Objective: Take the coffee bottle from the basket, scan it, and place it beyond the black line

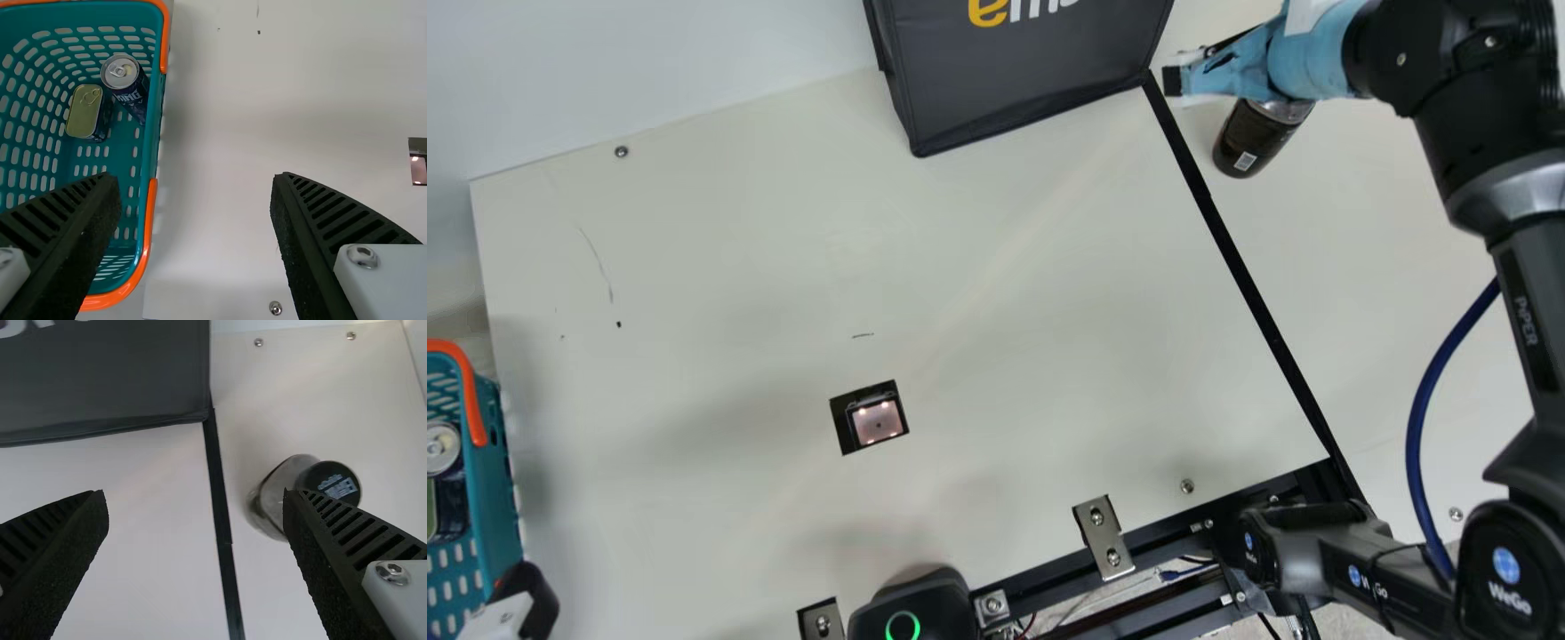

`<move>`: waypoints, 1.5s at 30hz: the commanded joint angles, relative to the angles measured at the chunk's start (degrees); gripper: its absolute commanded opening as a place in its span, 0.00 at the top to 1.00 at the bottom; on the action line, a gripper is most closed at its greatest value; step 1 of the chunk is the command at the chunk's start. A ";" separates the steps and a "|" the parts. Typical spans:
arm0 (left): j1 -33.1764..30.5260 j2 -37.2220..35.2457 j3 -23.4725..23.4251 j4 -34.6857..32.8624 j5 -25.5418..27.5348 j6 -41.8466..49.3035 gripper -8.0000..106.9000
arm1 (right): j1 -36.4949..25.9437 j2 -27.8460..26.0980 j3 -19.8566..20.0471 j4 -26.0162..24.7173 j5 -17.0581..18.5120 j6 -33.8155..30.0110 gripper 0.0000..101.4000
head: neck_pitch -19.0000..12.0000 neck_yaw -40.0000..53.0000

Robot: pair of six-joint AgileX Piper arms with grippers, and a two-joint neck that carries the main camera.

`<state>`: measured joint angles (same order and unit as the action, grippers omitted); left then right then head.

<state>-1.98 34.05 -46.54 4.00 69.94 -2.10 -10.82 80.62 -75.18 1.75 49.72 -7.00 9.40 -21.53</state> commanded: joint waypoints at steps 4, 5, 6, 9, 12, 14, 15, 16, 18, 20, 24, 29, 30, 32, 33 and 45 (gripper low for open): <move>0.00 0.00 0.00 0.00 0.00 0.00 0.15 | 2.87 -2.37 2.09 -0.82 0.06 2.74 0.10 | -1.48 -0.05; 0.00 0.00 0.00 0.00 0.00 0.00 0.15 | 3.39 -2.86 2.49 -0.97 0.10 3.24 0.10 | -1.48 -0.05; 0.00 0.00 0.00 0.00 0.00 0.00 0.15 | 3.93 -3.37 2.93 -1.15 0.12 3.78 0.10 | -1.48 -0.05; 0.00 0.00 0.00 0.00 0.00 0.00 0.15 | 5.42 -4.91 4.28 -1.73 0.17 5.22 0.10 | -1.48 -0.05; 0.00 0.00 0.00 0.00 0.00 0.00 0.15 | 6.66 -6.48 5.69 -2.39 0.20 6.40 0.10 | -1.48 -0.05; 0.00 0.00 0.00 0.00 0.00 0.00 0.15 | 7.37 -7.54 6.64 -2.83 0.25 7.17 0.10 | -1.48 -0.05; 0.00 0.00 0.00 0.00 0.00 0.00 0.15 | 7.67 -8.08 7.11 -3.02 0.30 7.53 0.10 | -1.48 -0.05; 0.00 0.00 0.00 0.00 0.00 0.00 0.15 | 7.92 -8.64 7.60 -3.18 0.35 7.84 0.10 | -1.48 -0.05; 0.00 0.00 0.00 0.00 0.00 0.00 0.15 | 8.50 -9.75 8.53 -3.55 0.49 8.57 0.10 | -1.48 -0.05; 0.00 0.00 0.00 0.00 0.00 0.00 0.15 | 9.05 -10.90 9.47 -3.89 0.64 9.28 0.10 | -1.48 -0.05; 0.00 0.00 0.00 0.00 0.00 0.00 0.15 | 10.23 -13.29 11.27 -4.52 1.07 10.67 0.10 | -1.48 -0.05; 0.00 0.00 0.00 0.00 0.00 0.00 0.15 | 11.90 -16.35 13.42 -5.49 1.85 12.30 0.10 | -1.48 -0.05; 0.00 0.00 0.00 0.00 0.00 0.00 0.15 | 12.24 -16.95 13.80 -5.67 2.05 12.56 0.10 | -1.48 -0.05; 0.00 0.00 0.00 0.00 0.00 0.00 0.15 | 12.86 -18.15 14.47 -5.93 2.56 12.92 0.10 | -1.48 -0.05; 0.00 0.00 0.00 0.00 0.00 0.00 0.15 | 13.14 -18.74 14.77 -6.01 2.84 13.00 0.10 | -1.48 -0.05; 0.00 0.00 0.00 0.00 0.00 0.00 0.15 | 16.93 -25.95 18.49 -7.06 6.69 14.81 0.10 | -1.48 -0.05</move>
<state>-1.98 34.05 -46.54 4.00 69.94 -2.10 5.83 55.32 -56.96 -5.13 56.14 7.57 9.40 -21.45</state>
